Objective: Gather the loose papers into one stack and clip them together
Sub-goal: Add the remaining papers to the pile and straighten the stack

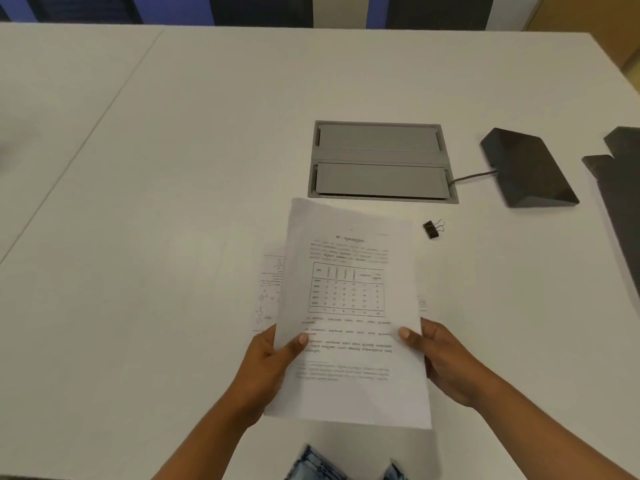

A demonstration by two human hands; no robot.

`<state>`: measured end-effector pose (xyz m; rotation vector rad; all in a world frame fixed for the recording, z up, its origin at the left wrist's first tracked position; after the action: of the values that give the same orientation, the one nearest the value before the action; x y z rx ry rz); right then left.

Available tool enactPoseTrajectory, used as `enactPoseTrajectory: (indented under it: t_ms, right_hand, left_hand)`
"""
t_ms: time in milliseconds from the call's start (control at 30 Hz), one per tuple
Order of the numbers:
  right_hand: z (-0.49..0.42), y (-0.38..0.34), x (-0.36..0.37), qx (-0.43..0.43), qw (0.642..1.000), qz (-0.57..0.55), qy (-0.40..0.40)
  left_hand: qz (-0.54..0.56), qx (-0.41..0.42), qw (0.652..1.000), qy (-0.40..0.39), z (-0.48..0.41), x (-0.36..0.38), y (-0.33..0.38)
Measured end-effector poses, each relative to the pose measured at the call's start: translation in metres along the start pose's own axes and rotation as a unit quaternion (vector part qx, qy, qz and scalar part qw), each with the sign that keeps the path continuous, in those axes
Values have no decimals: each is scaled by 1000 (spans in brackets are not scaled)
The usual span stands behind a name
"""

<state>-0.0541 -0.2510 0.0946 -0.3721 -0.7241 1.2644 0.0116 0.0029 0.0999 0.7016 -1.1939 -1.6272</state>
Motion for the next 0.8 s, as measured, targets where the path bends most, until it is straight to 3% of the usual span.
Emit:
enactPoseTrajectory:
  t_ms: [67,133,200,233,400,467,667,800]
  right_hand:
    - [-7,6,-9,6,998,31,53]
    - [-17,17,-32,-8,970,94,224]
    - [-20,28,-56,-8,881,224,417]
    - [-22,36,-63,6,843,269,466]
    - [-37,56,-59,136,760,393,500]
    - [-44,55,-58,142,765,392,492]
    - [-46,48,-67,171,826,288,453]
    - [-46,47,-68,132,846,247,455]
  left_hand:
    - [15,9,999,35,4,-8,3]
    - [28,17,997,65,7,-19,6]
    - [30,27,995,94,9,-33,7]
    - [31,38,993,105,10,-40,6]
    - [22,71,986,149,12,-69,12]
    - [29,71,985,154,12,-75,12]
    - [21,74,982,173,15,-80,7]
    - [17,59,981,182,19,-79,4]
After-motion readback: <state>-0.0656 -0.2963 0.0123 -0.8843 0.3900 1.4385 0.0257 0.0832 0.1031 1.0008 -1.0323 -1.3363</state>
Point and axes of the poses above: each hand's wrist, its own z-axis away from the middle knuckle, its own x-axis out of the palm, y = z × x, the point moved 4 cm from there along -z, towards the middle knuckle, and after that the axes turned 11 degrees about x, right-handed, at the moved point
